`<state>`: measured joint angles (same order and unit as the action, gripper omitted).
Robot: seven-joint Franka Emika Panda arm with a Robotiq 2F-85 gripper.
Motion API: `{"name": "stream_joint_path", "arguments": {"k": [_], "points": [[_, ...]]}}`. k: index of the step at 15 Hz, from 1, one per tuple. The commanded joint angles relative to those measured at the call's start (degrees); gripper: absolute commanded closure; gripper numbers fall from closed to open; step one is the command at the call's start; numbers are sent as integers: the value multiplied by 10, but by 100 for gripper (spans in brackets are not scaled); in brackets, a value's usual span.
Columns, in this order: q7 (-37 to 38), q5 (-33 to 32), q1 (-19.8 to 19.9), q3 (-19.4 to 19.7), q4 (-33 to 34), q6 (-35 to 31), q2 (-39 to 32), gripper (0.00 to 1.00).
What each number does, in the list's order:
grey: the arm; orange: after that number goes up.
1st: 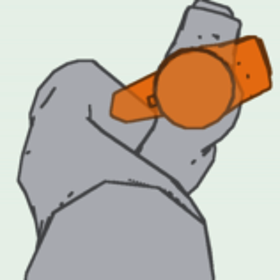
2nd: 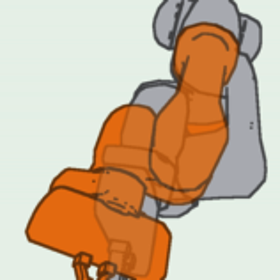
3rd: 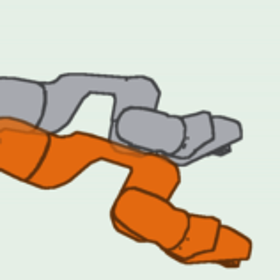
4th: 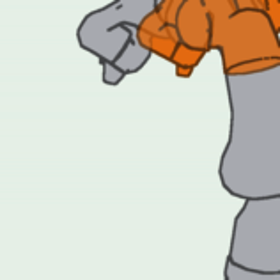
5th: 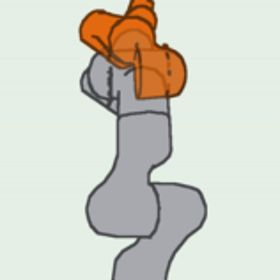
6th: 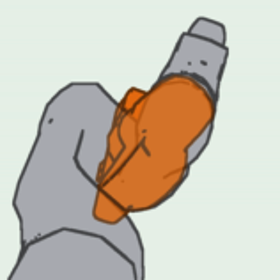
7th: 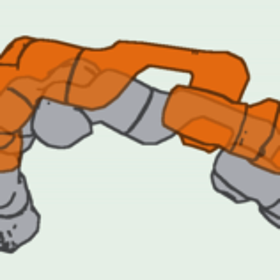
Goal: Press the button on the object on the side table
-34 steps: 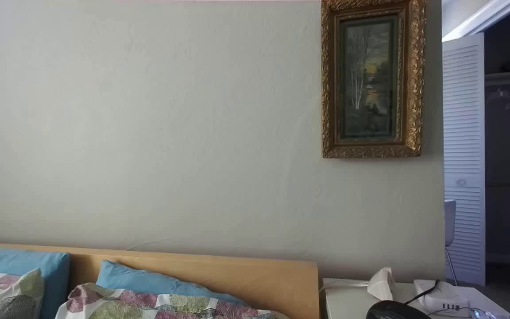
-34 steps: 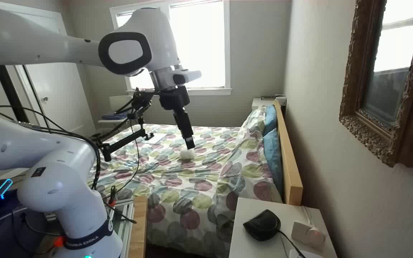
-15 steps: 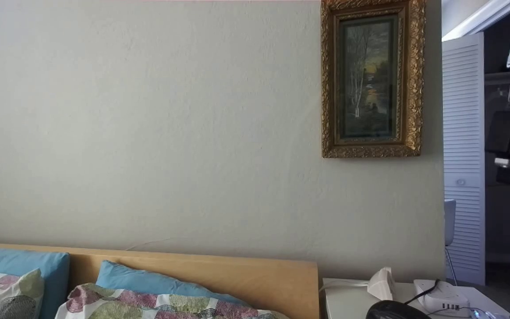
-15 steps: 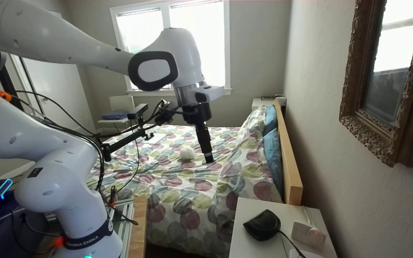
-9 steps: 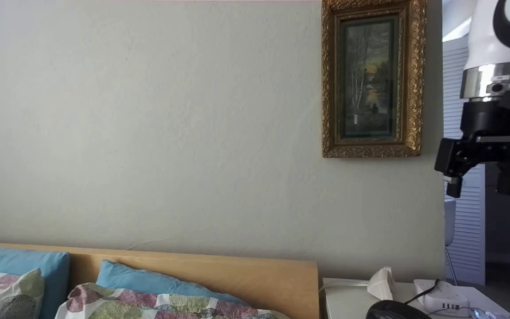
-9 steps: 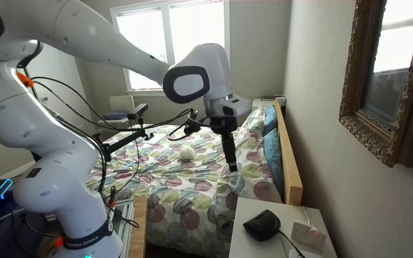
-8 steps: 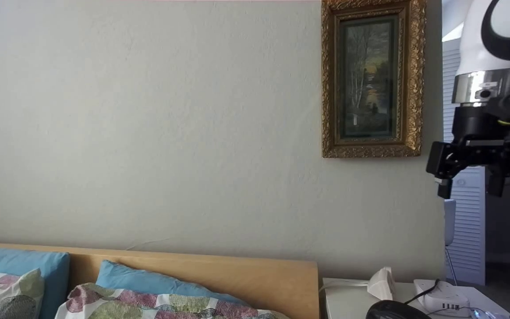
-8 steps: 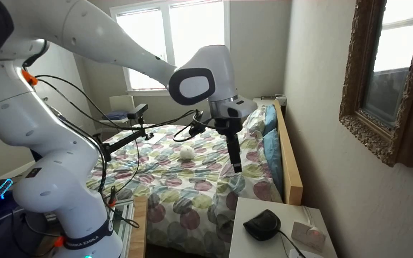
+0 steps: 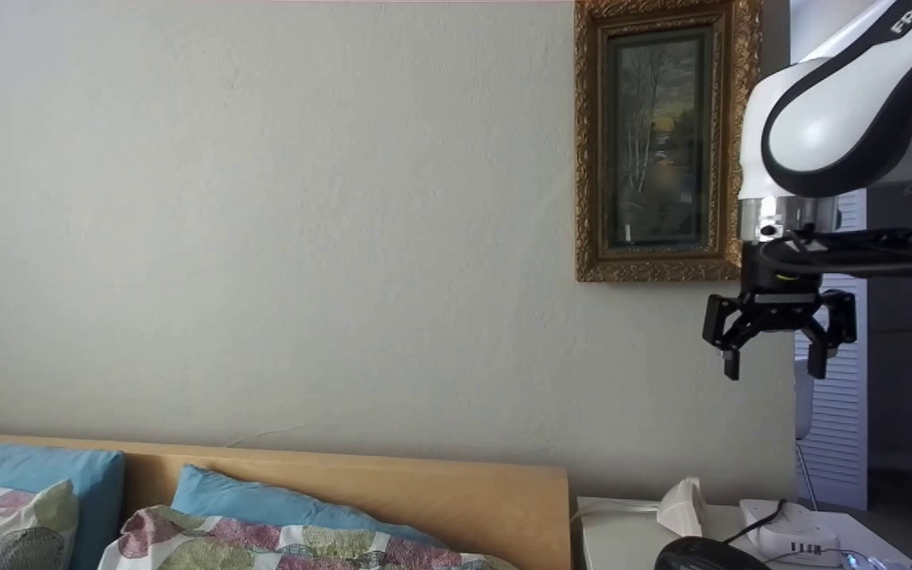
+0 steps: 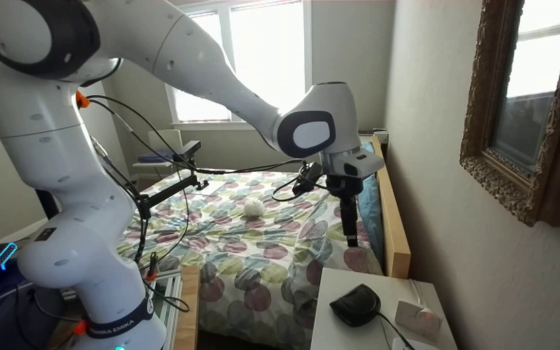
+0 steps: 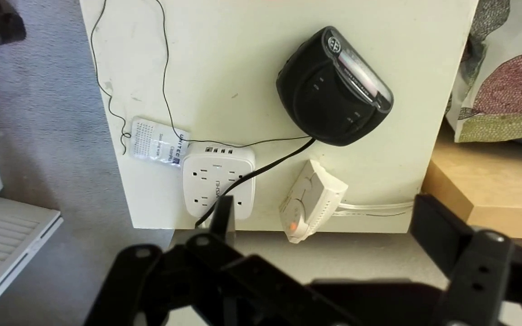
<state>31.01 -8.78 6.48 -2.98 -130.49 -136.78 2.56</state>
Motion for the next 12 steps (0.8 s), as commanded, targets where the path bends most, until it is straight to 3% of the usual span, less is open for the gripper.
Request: {"name": "stream_joint_path", "arguments": {"k": [1, 2, 12], "points": [[76, -33, -17, 18, 68, 5, -77, 0], [32, -7, -21, 23, 29, 1, -37, 0], [86, -37, -40, 42, 91, 1, -115, 0]]}}
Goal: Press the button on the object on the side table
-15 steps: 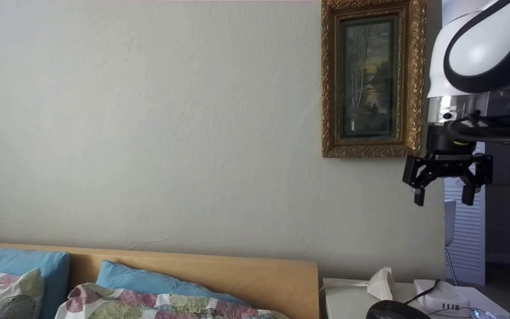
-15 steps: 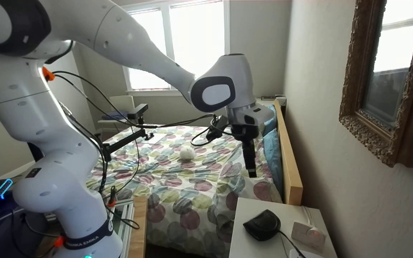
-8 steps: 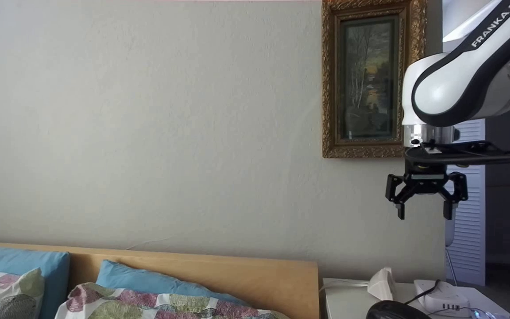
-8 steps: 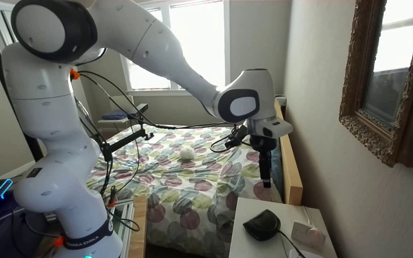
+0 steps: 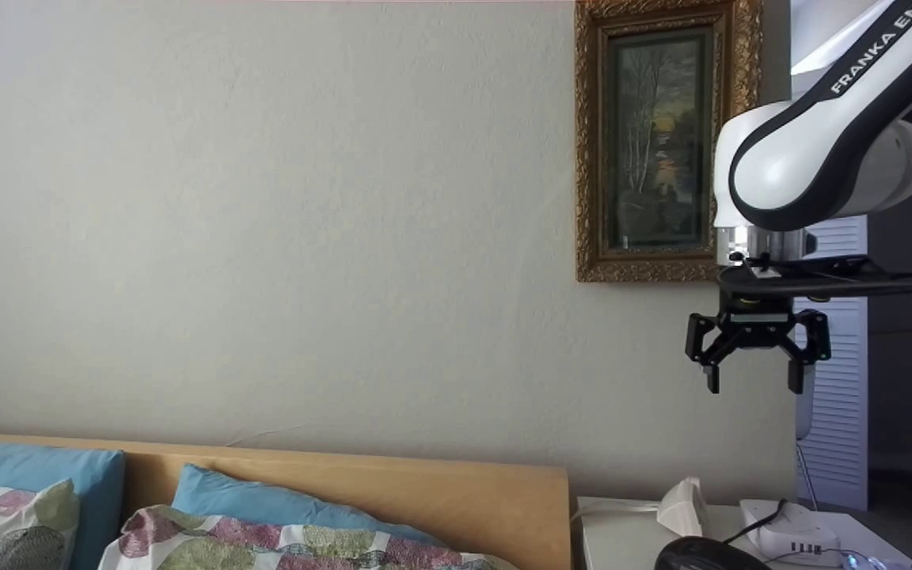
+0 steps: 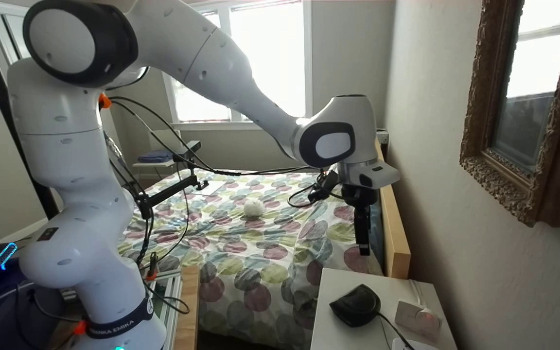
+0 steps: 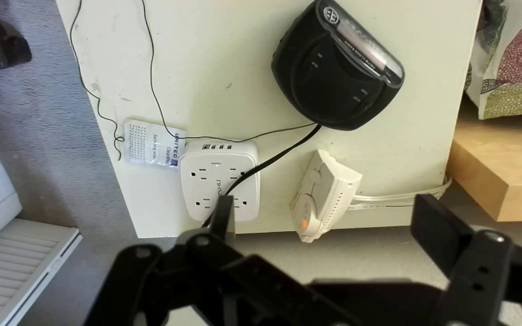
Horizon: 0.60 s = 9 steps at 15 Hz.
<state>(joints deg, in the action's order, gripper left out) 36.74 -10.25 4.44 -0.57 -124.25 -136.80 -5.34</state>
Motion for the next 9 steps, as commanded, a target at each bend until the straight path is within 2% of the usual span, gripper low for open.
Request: {"name": "stream_joint_path", "arguments": {"k": [1, 9], "points": [[34, -23, -24, 22, 37, 4, -49, 0], [85, -1, -56, 65, 154, 13, -172, 0]]}}
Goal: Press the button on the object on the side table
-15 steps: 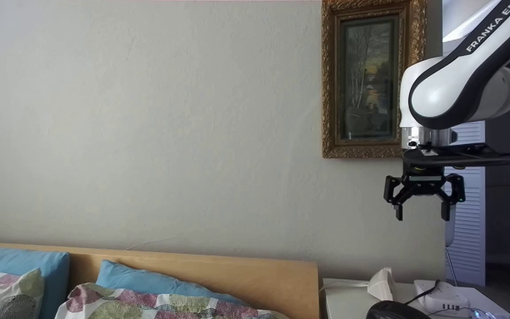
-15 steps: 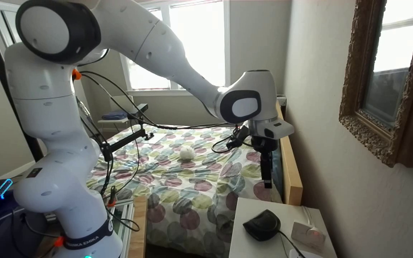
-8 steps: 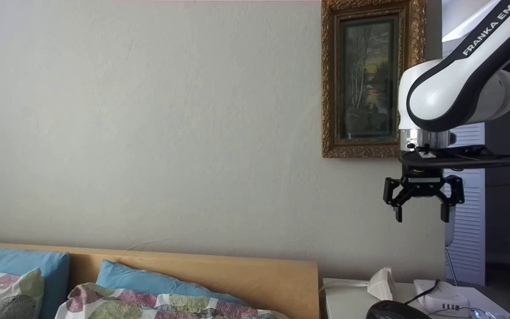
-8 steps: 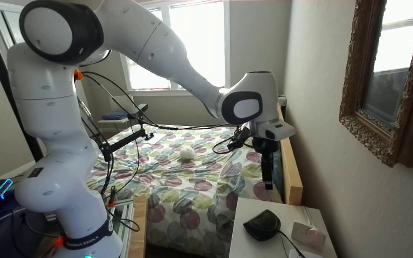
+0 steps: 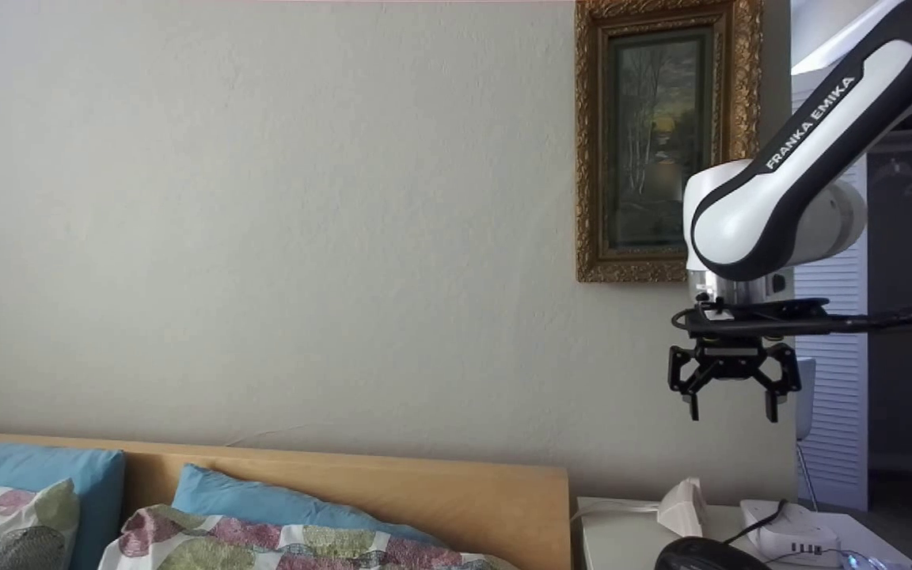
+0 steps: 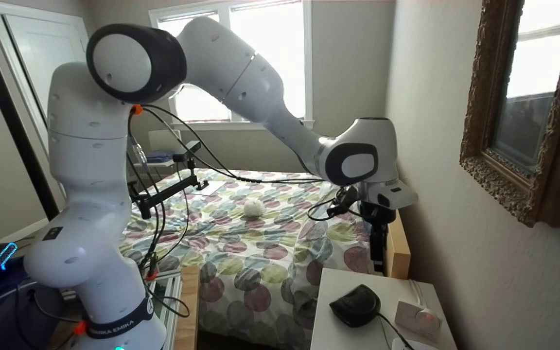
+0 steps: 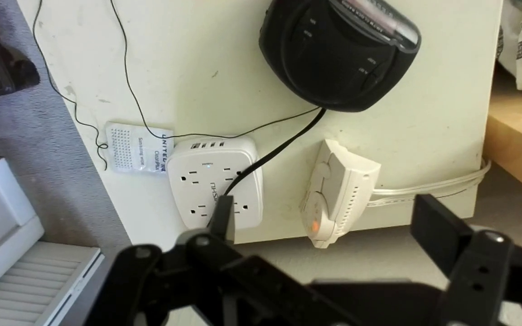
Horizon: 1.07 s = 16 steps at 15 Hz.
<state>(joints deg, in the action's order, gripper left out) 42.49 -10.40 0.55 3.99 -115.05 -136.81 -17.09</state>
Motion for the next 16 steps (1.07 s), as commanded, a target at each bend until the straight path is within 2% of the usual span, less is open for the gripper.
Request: {"name": "stream_joint_path", "arguments": {"k": [1, 2, 7, 16], "points": [[28, 5, -18, 22, 76, 13, -70, 0], [33, 4, -22, 27, 88, -5, -86, 0], [41, 13, -31, 43, 166, 1, -173, 0], [53, 51, -32, 46, 272, 4, -288, 0]]}}
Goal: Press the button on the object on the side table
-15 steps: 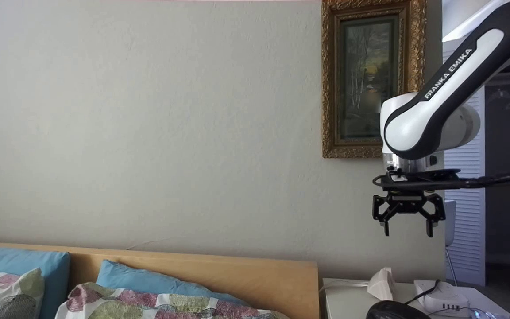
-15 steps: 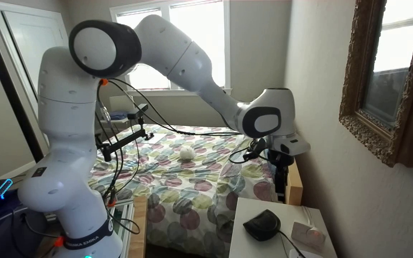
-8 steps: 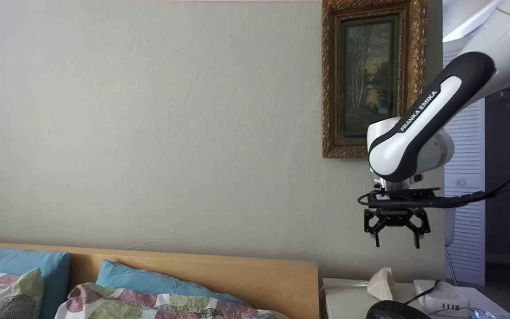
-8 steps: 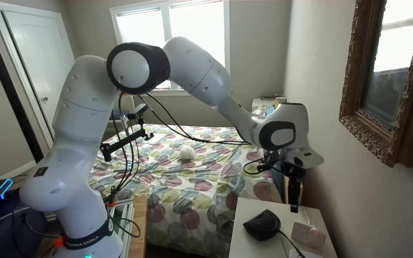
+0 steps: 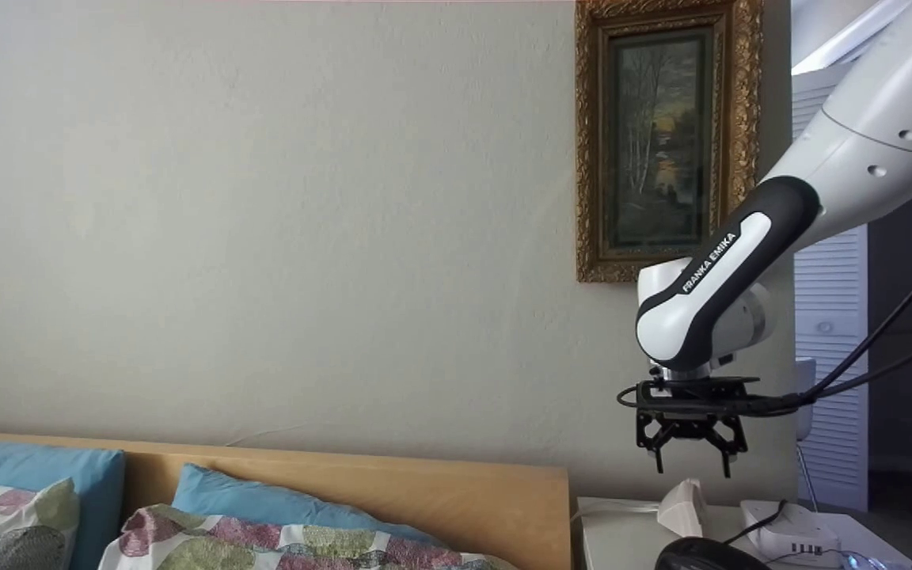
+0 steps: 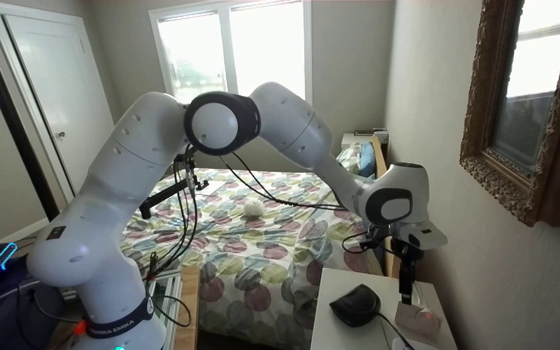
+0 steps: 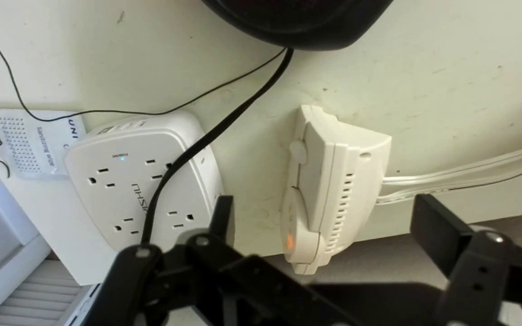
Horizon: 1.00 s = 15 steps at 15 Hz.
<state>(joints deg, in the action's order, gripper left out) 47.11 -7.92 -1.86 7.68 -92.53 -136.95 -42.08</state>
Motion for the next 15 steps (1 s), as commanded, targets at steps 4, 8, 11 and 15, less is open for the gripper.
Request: {"name": "stream_joint_path", "arguments": {"k": [4, 8, 11, 15], "points": [[9, 42, -7, 11, 76, 4, -68, 0], [9, 61, -4, 11, 97, 11, -88, 9], [11, 72, -4, 12, 104, 13, -99, 10], [15, 81, -4, 16, 108, 12, -109, 12]]}}
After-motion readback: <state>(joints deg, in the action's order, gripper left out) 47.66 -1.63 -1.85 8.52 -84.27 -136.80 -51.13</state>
